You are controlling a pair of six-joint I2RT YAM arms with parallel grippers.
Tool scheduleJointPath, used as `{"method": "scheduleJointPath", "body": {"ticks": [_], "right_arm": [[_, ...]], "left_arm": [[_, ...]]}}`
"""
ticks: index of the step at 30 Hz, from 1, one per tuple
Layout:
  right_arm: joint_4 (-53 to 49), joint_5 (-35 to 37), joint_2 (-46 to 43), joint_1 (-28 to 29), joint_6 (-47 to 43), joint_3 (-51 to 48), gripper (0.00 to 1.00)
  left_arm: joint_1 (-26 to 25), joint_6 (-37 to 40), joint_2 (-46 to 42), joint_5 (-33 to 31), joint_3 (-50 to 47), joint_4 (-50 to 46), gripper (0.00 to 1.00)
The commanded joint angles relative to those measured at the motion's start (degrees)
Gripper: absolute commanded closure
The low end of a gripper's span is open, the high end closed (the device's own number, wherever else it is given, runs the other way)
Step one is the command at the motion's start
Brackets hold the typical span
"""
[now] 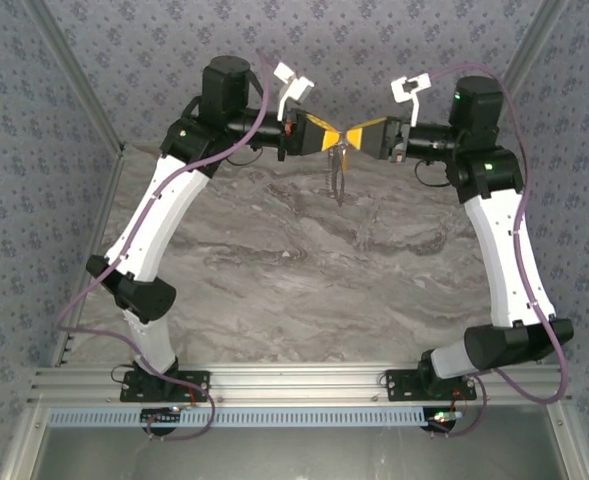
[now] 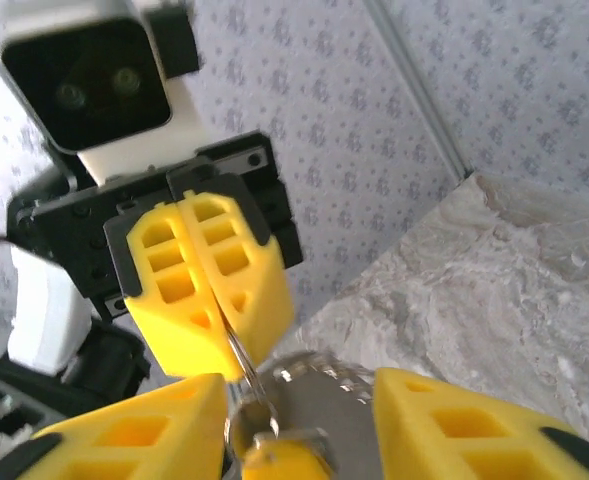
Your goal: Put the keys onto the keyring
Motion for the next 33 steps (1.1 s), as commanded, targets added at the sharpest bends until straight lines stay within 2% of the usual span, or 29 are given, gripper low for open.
{"method": "scheduleJointPath", "body": {"ticks": [1, 3, 5, 13, 22, 25, 27, 33], "right_arm": [[22.68, -3.7, -4.17, -5.0, 17.61, -7.31, 0.49], [32.24, -4.74, -5.08, -6.73, 24.92, -11.48, 0.48], [35.5, -4.81, -5.36, -6.9, 27.42, -12.95, 0.47], [36.44, -2.57, -5.55, -2.35, 26.7, -14.79, 0.38], [36.27, -1.6, -4.93, 2.79, 25.47, -15.05, 0.38], [36.35, -1.53, -4.66, 3.61, 25.47, -15.14, 0.42], [36.57, -1.31, -4.66, 4.13, 25.48, -15.14, 0.49], [37.02, -1.49, -4.36, 4.84, 26.19, -14.61, 0.87]], "left_arm": [[-0.02, -3.28, -4.48, -2.76, -3.55, 11.6, 1.0], [-0.13, -4.85, -5.72, -3.08, -5.82, 16.2, 1.0], [-0.19, -6.22, -6.28, -2.88, -6.88, 18.94, 1.0], [-0.5, -9.62, -6.11, -1.81, -6.3, 23.01, 1.0], [-0.72, -10.23, -5.41, -1.37, -4.39, 22.34, 1.0], [-0.72, -10.29, -5.41, -1.16, -4.35, 22.33, 1.0], [-0.82, -10.39, -5.41, -0.98, -4.41, 22.29, 1.0], [-0.83, -10.14, -5.75, -1.3, -4.75, 22.16, 1.0]]}}
